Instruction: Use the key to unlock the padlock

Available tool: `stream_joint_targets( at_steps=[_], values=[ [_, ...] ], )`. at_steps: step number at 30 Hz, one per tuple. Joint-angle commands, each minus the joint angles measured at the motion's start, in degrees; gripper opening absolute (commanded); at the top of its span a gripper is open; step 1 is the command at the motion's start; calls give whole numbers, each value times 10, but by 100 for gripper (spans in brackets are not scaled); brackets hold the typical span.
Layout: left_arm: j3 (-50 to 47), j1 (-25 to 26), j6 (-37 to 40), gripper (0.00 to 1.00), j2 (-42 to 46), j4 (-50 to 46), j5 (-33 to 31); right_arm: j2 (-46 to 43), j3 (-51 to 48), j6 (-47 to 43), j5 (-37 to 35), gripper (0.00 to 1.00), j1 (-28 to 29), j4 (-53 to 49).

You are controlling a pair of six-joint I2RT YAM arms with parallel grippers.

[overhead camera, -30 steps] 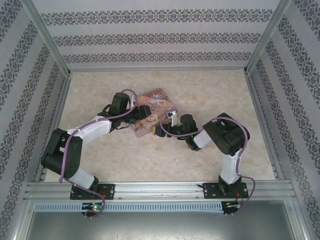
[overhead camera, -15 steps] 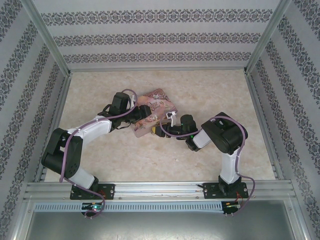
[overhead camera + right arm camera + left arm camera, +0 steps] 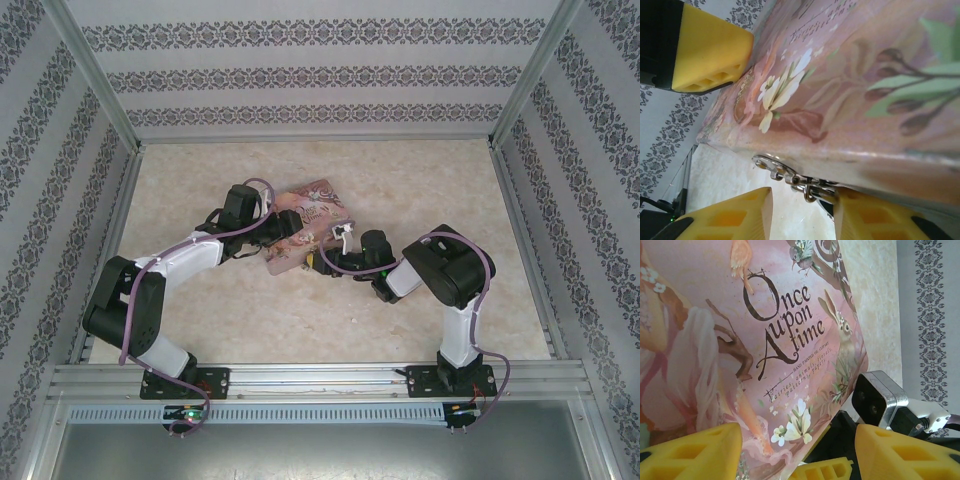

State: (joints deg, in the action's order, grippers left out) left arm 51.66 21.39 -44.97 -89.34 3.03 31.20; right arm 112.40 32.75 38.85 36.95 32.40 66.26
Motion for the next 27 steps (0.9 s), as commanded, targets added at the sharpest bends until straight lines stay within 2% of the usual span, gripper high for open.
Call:
stream_joint_targets(
  at_steps=[1,18,27],
  values=[
    [-3,7,10,62,-11,0,7,-2,3,-7,30,31,6,73],
    [-14,7,6,61,1,-1,5,2,-1,5,2,1,6,71],
    [-46,8,-3,61,17,4,5,-21,-31,31,-66,0,4,98]
  ],
)
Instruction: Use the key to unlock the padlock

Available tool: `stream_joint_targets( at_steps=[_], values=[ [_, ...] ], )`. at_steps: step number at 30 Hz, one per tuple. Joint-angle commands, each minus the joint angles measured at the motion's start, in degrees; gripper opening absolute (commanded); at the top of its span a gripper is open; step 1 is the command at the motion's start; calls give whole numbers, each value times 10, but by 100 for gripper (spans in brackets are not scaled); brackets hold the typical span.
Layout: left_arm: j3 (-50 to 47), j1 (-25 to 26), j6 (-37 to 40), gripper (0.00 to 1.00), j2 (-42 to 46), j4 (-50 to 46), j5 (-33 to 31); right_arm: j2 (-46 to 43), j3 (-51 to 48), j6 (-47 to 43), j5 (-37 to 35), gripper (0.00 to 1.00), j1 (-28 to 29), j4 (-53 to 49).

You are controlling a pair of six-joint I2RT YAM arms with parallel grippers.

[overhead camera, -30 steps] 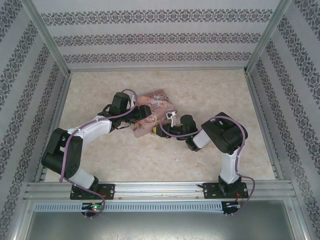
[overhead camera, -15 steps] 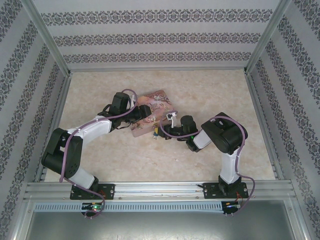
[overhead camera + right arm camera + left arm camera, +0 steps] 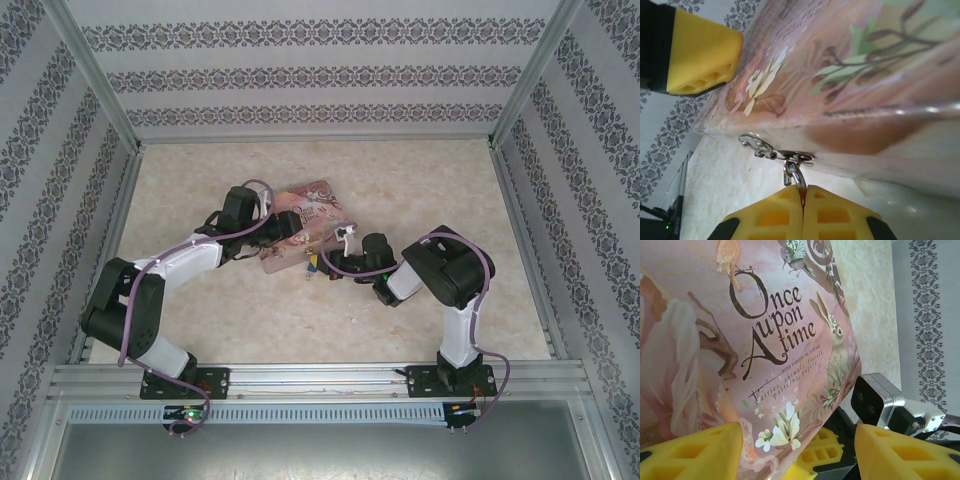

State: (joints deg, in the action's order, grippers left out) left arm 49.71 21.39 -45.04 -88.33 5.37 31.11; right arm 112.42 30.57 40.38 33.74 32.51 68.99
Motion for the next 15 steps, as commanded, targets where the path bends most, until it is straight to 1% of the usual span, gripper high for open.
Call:
stream_joint_targets(
  at_steps=[1,8,15],
  values=[
    [-33,10,-6,61,10,-18,5,-25,-13,22,-43,0,4,75],
    [-68,44,-53,61,17,30,-8,-36,-27,87,-106,0,16,84],
    [-68,61,-59,61,14,32,-12,-32,-34,160,-163,0,25,103]
  ],
)
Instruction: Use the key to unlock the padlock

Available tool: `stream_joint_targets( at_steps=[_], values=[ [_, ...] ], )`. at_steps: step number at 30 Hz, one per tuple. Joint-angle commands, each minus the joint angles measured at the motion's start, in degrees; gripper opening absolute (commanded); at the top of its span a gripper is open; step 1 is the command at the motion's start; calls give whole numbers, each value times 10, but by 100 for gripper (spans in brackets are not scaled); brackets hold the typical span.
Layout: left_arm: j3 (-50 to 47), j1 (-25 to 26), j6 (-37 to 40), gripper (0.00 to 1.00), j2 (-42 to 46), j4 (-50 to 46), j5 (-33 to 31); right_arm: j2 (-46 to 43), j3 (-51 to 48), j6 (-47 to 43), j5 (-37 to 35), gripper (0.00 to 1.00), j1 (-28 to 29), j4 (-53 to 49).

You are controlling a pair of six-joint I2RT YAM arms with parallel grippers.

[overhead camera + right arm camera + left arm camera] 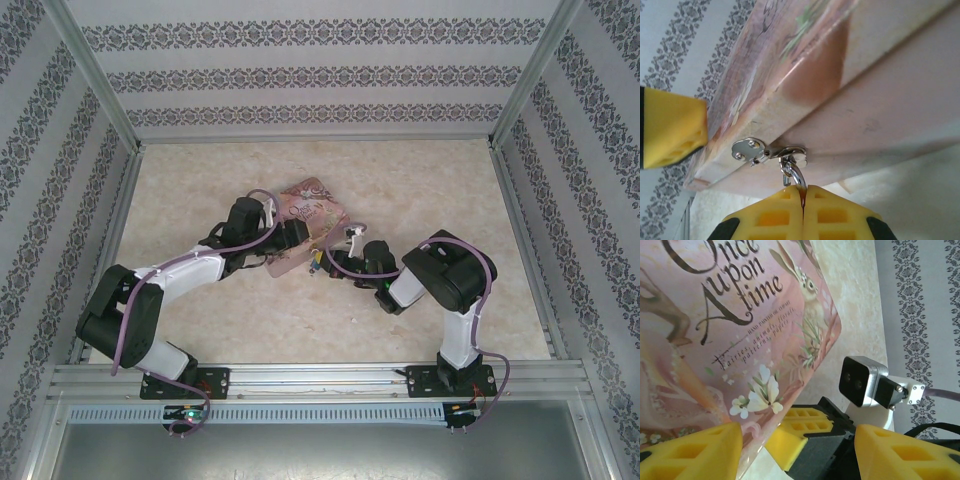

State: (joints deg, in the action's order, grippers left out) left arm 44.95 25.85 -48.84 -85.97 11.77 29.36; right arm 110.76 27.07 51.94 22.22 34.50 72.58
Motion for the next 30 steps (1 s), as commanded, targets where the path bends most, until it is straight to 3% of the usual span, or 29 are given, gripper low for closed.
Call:
stream_joint_targets(
  at_steps=[1,19,30],
  values=[
    [-20,18,-21,61,-10,-31,6,-16,3,49,-51,0,7,64],
    [-20,19,-19,62,-13,-27,3,-7,19,122,-110,0,11,60],
    [-20,19,-31,62,12,-16,7,-41,4,103,-127,0,-17,37]
  ],
)
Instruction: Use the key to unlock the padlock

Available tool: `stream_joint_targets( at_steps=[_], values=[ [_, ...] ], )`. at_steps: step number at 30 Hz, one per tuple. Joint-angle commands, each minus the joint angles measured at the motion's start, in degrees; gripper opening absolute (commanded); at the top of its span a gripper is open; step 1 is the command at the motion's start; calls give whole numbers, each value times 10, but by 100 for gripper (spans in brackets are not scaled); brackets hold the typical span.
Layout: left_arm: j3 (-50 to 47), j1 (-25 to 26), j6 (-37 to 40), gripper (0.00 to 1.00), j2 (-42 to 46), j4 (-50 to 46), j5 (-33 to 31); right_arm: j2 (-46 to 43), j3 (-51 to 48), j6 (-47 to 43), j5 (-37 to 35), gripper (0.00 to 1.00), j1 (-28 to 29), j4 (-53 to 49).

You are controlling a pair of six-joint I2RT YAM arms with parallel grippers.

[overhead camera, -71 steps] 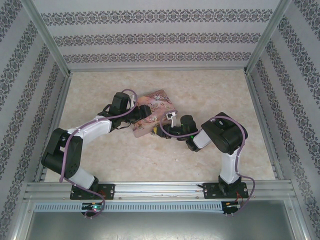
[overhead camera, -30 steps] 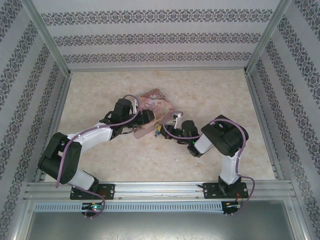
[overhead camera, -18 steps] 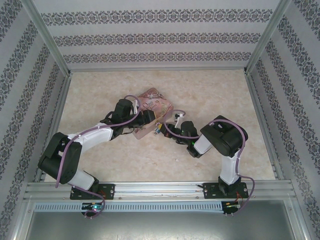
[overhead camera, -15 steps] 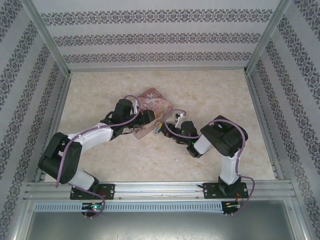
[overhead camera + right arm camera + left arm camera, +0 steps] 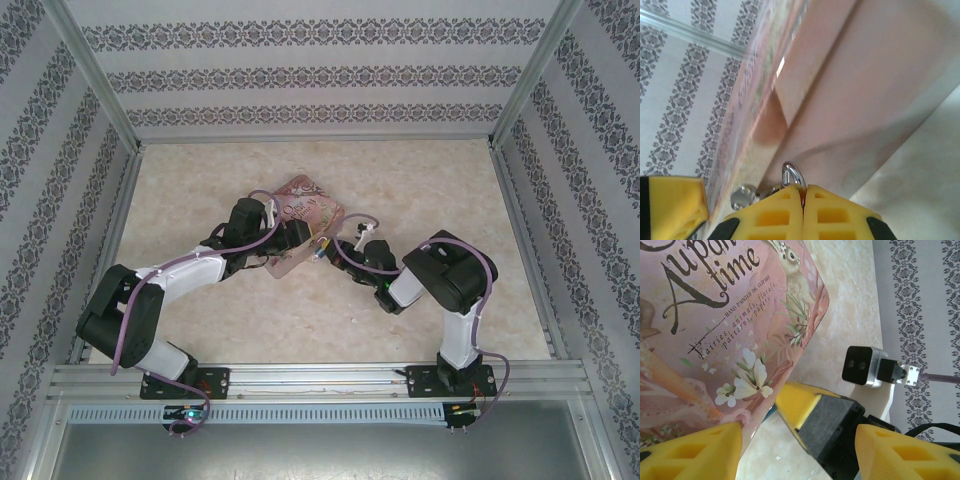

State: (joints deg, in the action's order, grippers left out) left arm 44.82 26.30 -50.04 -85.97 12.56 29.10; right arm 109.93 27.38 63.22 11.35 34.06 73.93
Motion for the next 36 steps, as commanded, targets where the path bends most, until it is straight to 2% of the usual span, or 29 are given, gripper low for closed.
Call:
stream_joint_targets(
  at_steps=[1,7,13,24,29,36],
  values=[
    [-19,14,-21,62,20,-23,10,-42,-4,-15,-18,0,-17,18],
    [-11,13,0,66,94,-55,-15,-136,-44,-68,-14,0,-46,-60],
    [-4,12,93,71,193,-163,-112,-271,-73,-121,-1,0,-61,-182],
    [-64,-1,208,93,426,-299,-319,-580,-40,-261,-3,0,-50,-640],
    [-91,-2,246,100,525,-329,-386,-636,-27,-284,19,0,-50,-765],
    [-63,-1,321,99,593,-419,-445,-641,5,-340,48,0,-49,-902]
  ],
)
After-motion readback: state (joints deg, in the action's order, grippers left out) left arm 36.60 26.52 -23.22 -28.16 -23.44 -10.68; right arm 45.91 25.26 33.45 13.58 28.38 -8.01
